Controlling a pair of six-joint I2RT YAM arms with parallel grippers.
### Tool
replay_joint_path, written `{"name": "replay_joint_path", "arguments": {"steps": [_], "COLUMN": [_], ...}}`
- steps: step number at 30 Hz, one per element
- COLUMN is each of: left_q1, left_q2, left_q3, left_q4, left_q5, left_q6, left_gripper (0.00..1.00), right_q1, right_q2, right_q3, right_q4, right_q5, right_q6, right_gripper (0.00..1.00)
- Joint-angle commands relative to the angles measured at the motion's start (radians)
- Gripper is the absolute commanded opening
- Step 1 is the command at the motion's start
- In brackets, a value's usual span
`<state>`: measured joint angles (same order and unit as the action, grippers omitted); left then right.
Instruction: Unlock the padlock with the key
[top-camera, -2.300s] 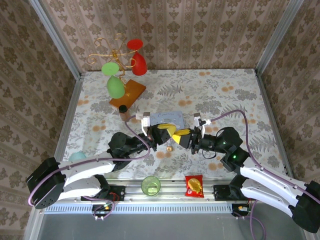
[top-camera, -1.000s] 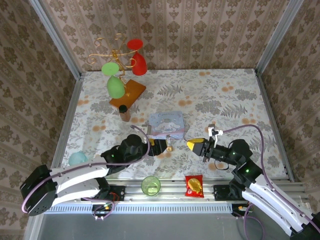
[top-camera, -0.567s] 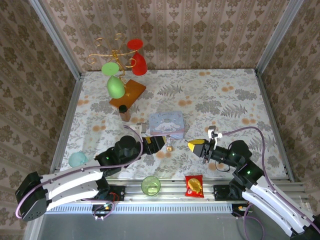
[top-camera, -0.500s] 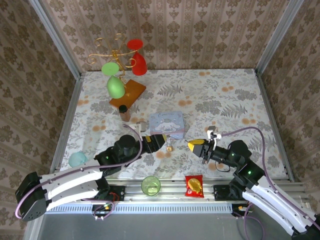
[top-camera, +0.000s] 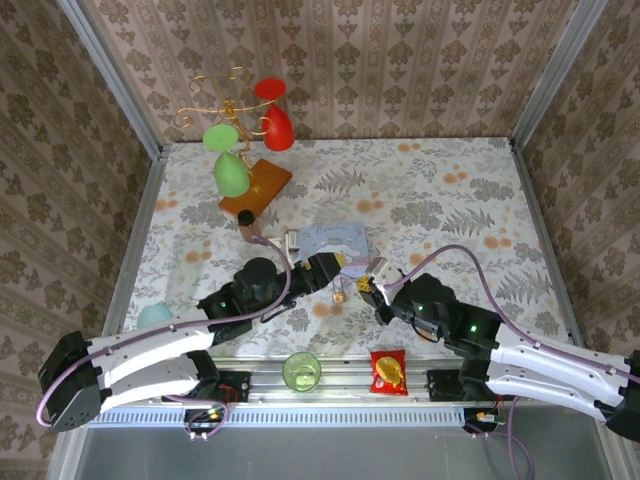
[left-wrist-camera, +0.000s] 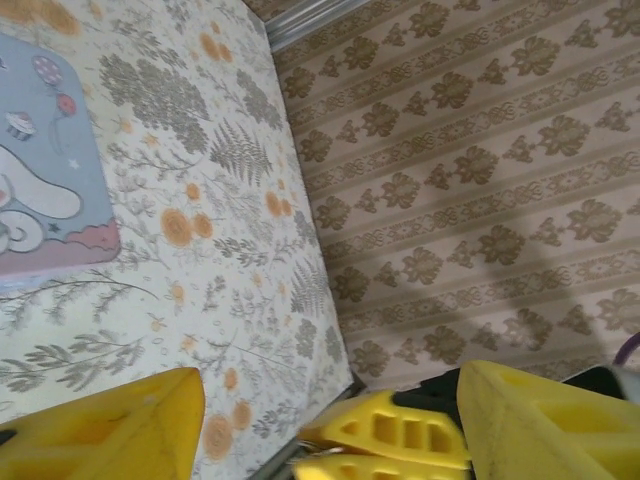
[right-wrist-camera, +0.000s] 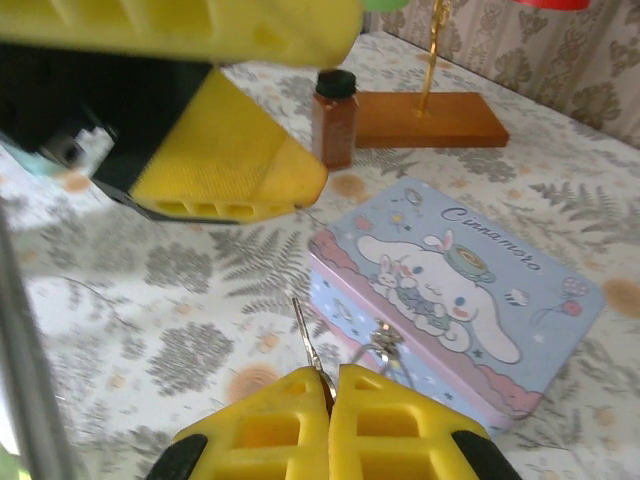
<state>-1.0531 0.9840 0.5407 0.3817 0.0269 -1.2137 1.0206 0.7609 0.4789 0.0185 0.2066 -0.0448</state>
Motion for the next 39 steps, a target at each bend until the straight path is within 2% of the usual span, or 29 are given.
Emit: {"name": "replay_joint_path", "arguments": {"steps": [1,5,10,13,20,24,32,38,39], "left_q1": [0.004,0.003,0.003,-0.005,-0.005,-0.003,-0.006,-0.004,-0.004], "left_q2": [0.031,0.066,0.016,-0.031,0.052,0.082,0.035,0.024,0.026], "left_q3": [-0.027,-0.041,-0.079,-0.088,-0.084,-0.116,-0.11,-0.123,-0.124], "left_q4": [0.125,0.194,0.15,0.081,0.205,0.275,0.217,0.209,0.212], "left_q5": [0.05,0.08,0.004,-0.057,0.005,-0.004,-0.026,-0.036,-0.034], "left_q6": [-0.107,-0.142,-0.14,-0.131,-0.191,-0.23,-0.195,-0.198,-0.198], "left_gripper": [0.64,0.57,0.58,0.64,0.58,0.54,0.29,0.19,0.15], "right_q1": [0.067,0.096,0.108,0.107,0.139,0.152,0.179,0.182,0.182], "right_q2": [0.05,0.122,0.124,0.127,0.202,0.236,0.29,0.278,0.278], "right_q3": [0.039,0.06,0.051,0.041,0.064,0.068,0.075,0.07,0.072], "right_q4": [0.075,0.128,0.188,0.2,0.263,0.292,0.279,0.292,0.29], "right_q5": [0.22,0.262,0.278,0.266,0.281,0.279,0.321,0.324,0.324], "right_q6": [-0.16,-0.207,-0.219,-0.219,-0.27,-0.277,-0.303,-0.301,-0.303], "right_gripper": [0.0,0.0,0.0,0.0,0.0,0.0,0.0,0.0,0.0]}}
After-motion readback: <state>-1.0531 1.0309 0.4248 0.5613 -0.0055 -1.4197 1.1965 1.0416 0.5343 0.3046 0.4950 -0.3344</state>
